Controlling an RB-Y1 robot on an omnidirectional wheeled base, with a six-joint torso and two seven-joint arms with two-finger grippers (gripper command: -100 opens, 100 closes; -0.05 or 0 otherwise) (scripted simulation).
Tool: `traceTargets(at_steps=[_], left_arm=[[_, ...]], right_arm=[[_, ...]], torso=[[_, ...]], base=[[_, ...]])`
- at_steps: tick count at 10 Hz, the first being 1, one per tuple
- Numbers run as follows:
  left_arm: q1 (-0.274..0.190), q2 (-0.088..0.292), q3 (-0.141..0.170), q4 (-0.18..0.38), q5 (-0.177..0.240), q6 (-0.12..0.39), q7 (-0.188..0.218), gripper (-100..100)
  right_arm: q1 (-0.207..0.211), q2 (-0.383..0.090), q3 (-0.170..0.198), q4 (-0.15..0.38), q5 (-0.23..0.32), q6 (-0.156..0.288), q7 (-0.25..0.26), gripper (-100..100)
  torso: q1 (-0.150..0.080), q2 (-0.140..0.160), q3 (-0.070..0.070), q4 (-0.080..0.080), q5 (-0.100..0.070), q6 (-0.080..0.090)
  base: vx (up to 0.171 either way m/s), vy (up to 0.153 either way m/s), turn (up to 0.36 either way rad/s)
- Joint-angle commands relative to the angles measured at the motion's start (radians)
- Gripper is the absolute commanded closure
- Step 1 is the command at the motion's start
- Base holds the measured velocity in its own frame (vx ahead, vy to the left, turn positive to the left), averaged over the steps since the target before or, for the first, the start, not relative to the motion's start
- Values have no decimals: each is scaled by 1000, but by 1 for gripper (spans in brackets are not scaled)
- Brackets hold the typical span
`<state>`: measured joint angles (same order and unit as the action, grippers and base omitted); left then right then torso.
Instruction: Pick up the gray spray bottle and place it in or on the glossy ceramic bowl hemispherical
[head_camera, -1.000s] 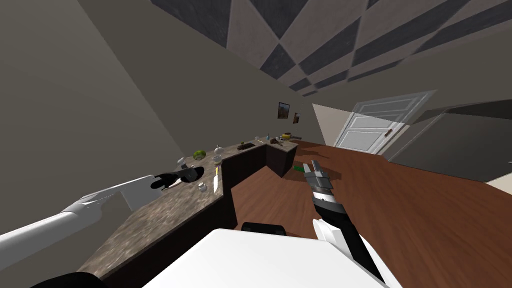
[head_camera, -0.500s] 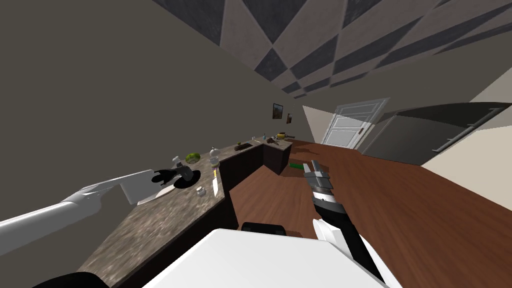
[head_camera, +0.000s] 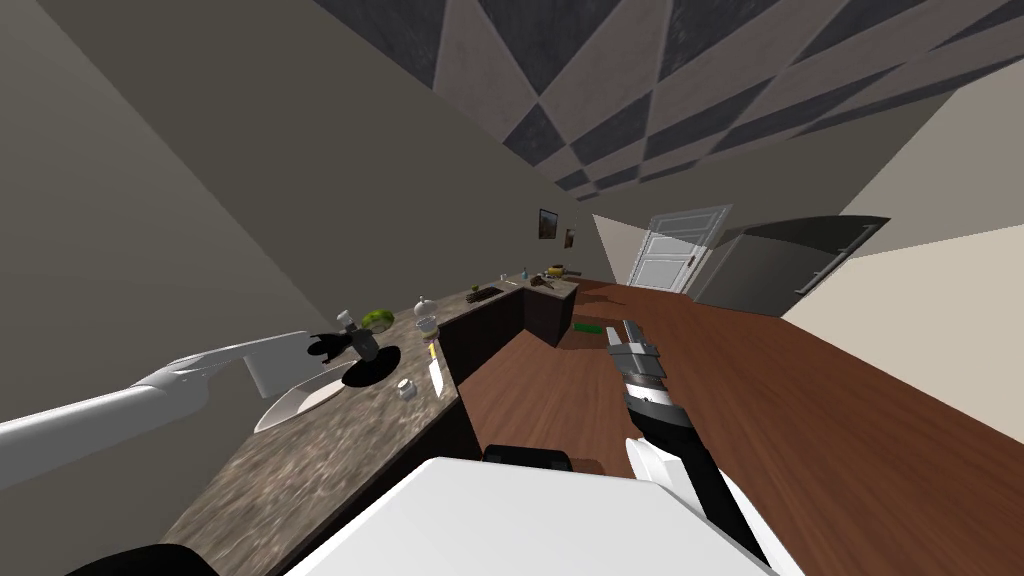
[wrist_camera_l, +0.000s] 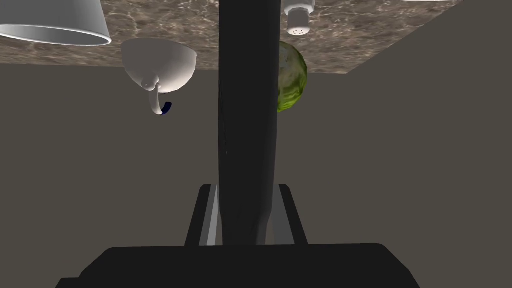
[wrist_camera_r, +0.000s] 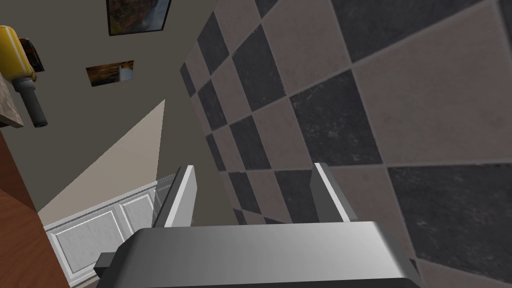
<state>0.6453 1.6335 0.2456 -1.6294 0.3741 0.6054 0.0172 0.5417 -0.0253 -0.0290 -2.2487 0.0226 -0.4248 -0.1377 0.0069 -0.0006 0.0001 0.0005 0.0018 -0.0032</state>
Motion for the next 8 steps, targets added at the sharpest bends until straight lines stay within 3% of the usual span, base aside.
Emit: traceTargets(at_steps=[1, 5, 6, 7, 8], left_arm=[[0, 0, 0, 0, 0, 0, 0, -100], [0, 0, 0, 0, 0, 0, 0, -100], [0, 0, 0, 0, 0, 0, 0, 0], [7, 44, 20, -27, 30, 24, 10, -100], [7, 44, 20, -27, 30, 24, 10, -100]], right_arm=[[0, 0, 0, 0, 0, 0, 0, 0], [0, 0, 0, 0, 0, 0, 0, 0], [0, 0, 0, 0, 0, 0, 0, 0], [0, 0, 0, 0, 0, 0, 0, 0], [0, 0, 0, 0, 0, 0, 0, 0]], torso=[[0, 0, 0, 0, 0, 0], [-6, -1, -1, 0, -2, 0], [-7, -1, -1, 0, -2, 0], [-7, -1, -1, 0, -2, 0], [-5, -1, -1, 0, -2, 0]], base=[[-2, 15, 4], [0, 2, 0], [0, 0, 0], [-2, 28, 116], [-5, 32, 62]])
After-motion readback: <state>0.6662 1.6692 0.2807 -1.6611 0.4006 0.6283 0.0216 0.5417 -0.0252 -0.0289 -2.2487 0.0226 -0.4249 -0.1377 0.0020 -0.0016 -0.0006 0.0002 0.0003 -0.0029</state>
